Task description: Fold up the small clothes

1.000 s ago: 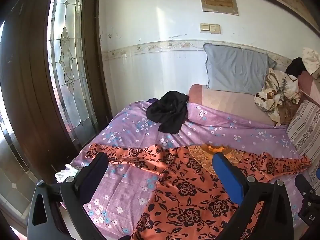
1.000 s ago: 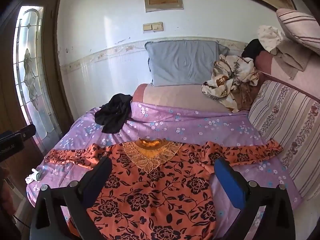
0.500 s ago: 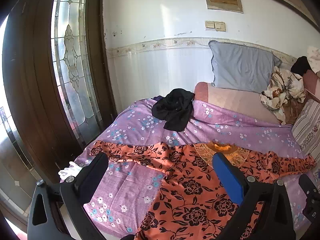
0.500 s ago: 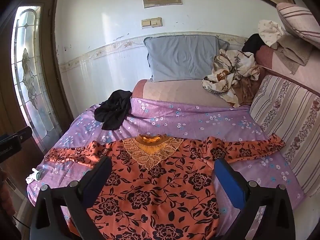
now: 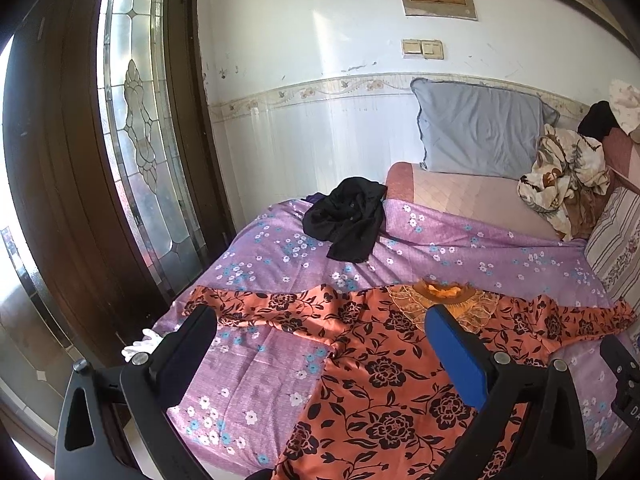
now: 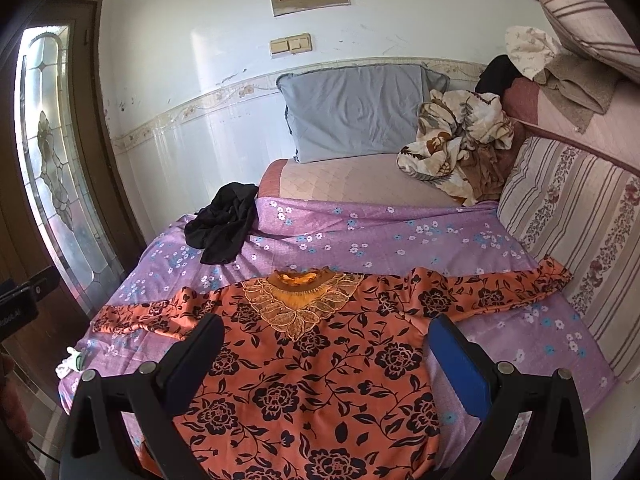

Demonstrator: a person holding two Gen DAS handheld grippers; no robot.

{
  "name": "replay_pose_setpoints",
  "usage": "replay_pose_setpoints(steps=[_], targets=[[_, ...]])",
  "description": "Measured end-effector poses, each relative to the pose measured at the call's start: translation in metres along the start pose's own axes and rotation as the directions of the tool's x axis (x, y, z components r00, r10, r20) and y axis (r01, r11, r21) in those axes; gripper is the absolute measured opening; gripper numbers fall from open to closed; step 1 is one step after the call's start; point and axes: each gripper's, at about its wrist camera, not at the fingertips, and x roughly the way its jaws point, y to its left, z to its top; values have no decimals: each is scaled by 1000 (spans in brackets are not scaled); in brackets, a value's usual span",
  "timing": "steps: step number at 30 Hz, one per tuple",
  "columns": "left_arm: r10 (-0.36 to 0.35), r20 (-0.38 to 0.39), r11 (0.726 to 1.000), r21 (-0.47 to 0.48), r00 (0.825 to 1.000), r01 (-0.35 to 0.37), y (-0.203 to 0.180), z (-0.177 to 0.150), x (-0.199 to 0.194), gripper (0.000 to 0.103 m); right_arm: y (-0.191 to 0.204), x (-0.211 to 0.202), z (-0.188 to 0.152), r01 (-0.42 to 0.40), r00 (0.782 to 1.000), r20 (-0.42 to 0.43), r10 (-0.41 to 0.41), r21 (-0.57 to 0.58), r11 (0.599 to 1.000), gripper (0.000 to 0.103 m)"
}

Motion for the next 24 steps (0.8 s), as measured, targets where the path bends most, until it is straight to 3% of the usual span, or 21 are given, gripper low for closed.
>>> replay_pose_setpoints(steps=[16,24], targets=[[60,69,997,44,996,-63,-6,-1,-56,103,-22,-27,-2,-73,996,57,69,66,995,103],[13,56,997,72,998,-17,-25,0,-40,103,-39,-30,-4,-26,998,57,21,84,996,103]])
